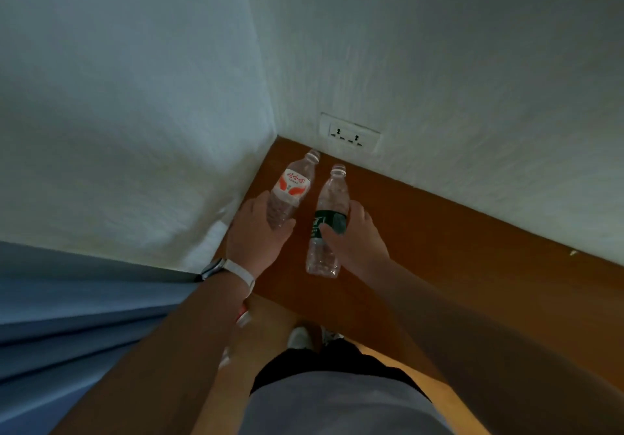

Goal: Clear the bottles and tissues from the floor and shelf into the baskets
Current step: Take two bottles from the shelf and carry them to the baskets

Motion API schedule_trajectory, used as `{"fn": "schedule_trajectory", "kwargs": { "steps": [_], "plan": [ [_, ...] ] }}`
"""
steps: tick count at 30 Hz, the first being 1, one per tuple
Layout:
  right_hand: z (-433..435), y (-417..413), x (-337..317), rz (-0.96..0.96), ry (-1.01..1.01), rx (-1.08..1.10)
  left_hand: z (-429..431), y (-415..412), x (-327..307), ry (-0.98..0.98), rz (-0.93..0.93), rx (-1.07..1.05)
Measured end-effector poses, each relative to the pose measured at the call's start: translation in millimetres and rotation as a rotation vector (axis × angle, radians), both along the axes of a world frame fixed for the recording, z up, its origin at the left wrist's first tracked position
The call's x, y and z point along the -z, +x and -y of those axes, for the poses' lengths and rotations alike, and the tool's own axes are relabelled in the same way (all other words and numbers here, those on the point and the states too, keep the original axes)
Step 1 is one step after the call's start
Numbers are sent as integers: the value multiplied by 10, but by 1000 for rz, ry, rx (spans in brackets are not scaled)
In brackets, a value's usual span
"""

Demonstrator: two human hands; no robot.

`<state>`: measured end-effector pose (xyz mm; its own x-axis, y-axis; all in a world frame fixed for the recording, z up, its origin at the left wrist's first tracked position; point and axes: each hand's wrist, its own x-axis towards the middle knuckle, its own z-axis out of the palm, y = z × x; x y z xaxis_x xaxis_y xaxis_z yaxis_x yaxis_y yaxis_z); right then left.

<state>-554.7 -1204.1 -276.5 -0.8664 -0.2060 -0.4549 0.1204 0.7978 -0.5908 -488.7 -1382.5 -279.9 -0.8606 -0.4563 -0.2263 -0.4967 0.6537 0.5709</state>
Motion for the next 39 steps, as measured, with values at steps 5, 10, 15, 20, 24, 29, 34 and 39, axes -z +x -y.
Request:
{"fn": "schedule_trajectory", "kwargs": {
  "steps": [5, 10, 15, 20, 24, 29, 34, 39],
  "plan": [
    [105, -31, 219, 126, -60, 117, -35, -80, 119, 25, 47, -10],
    [128, -34, 234, 179, -73, 157, -72, -40, 128, 153, 50, -83],
    [2, 93, 69, 94, -119, 214, -145, 85, -10, 200, -12, -60],
    [-350, 323, -315, 8, -246, 369, -210, 107, -244, 321, -45, 107],
    [-737, 588, -595, -75, -319, 453, -455, 175, -431, 341, -116, 223],
    [-1344, 1019, -862, -171, -380, 614, -970, 270, -633, 419, -142, 375],
    [-2053, 1495, -1036, -262, -422, 785, -1596, 345, -902, 500, -117, 545],
    [-2754, 1974, -1077, -365, -411, 910, -2366, 482, -1107, 566, -118, 666]
  ]
}}
